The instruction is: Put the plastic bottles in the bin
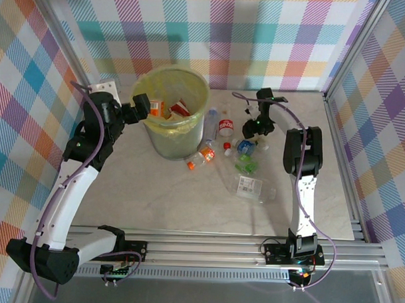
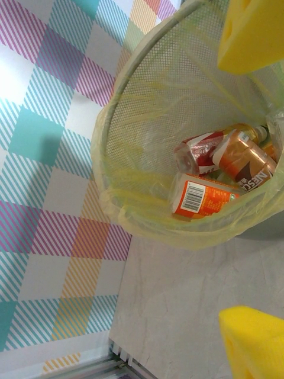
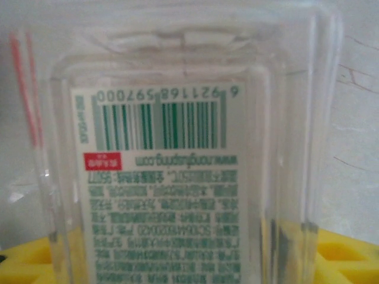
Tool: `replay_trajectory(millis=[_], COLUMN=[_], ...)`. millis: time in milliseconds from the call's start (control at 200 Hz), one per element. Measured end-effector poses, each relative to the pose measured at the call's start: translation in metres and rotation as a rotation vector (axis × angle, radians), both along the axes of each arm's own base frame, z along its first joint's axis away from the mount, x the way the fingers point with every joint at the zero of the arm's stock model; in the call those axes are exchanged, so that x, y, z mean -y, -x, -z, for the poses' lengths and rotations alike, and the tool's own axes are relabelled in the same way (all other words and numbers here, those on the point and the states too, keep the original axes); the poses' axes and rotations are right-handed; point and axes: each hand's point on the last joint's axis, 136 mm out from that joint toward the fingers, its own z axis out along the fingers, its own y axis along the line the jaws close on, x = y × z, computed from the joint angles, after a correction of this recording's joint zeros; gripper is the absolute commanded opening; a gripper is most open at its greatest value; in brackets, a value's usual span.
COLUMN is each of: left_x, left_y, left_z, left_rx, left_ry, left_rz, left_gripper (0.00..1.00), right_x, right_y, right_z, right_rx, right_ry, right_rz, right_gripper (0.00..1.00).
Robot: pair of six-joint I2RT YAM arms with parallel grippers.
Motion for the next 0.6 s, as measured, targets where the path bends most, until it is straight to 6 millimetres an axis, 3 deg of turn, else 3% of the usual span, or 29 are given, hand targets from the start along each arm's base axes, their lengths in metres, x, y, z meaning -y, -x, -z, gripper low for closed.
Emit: replay_trajectory(millis=[245, 385, 510, 600], left_x=[0.000, 0.000, 0.000, 0.002], left_y=[0.000, 0.000, 0.001, 0.000], left_z=[0.000, 0.001, 0.006, 0.010], left_rx=[-0.001, -0.005, -0.026, -0.046], left_ry=[0.008, 0.025, 0.044, 0.058], left_rz=[-0.002, -0.008, -0.012, -0.011], left_gripper=[1.00, 1.00, 1.00, 1.00], right_x=[0.015, 0.019, 0.019, 0.015], right_y=[-0.008, -0.011, -0.013, -0.012], right_z=[-0.005, -0.018, -0.054, -0.101], right_rx=[0.026, 0.055, 0.120, 0.208], right_ry=[0.051, 0.068, 0.047, -0.005], right_rz=[0.026, 0.038, 0.063, 0.086], right_gripper=[0.56, 0.52, 0.51, 0.49])
